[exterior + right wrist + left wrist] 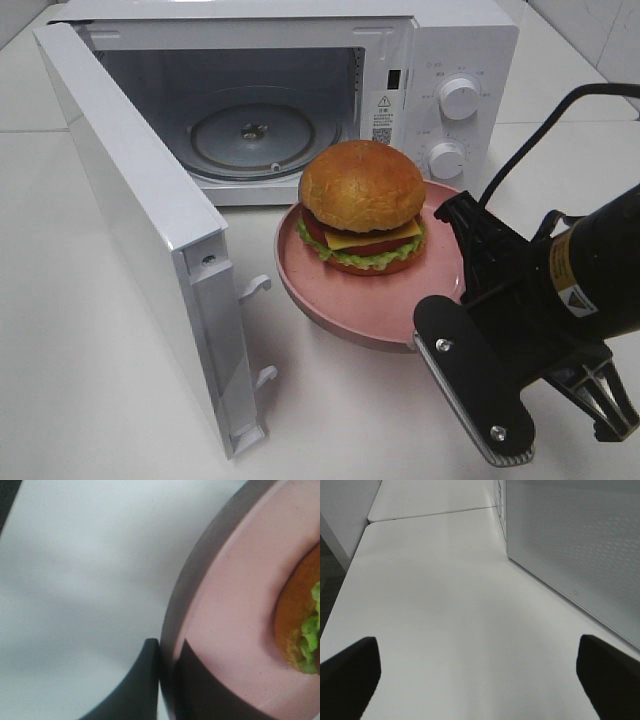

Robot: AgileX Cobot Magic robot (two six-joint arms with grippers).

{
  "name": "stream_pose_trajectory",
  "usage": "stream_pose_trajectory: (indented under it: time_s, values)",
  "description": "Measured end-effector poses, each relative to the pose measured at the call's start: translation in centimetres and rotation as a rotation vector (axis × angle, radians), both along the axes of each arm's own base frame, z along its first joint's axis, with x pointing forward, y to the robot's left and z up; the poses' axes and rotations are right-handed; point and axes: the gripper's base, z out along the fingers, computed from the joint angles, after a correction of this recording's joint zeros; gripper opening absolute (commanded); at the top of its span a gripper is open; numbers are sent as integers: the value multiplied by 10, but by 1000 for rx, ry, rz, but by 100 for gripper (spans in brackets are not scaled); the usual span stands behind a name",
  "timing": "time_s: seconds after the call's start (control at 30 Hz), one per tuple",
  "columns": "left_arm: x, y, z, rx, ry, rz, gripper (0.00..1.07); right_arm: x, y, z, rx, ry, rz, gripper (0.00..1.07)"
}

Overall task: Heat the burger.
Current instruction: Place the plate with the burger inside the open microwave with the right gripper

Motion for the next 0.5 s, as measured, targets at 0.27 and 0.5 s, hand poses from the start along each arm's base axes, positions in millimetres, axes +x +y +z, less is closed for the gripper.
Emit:
stream_pose_trajectory:
  time_s: [0.27, 0.5]
  values:
    - [0, 0, 0, 0, 0, 0, 101, 13, 16, 5, 16, -27, 48, 0]
    - [0, 0, 0, 0, 0, 0, 101, 26, 31, 5, 35, -45, 86, 0]
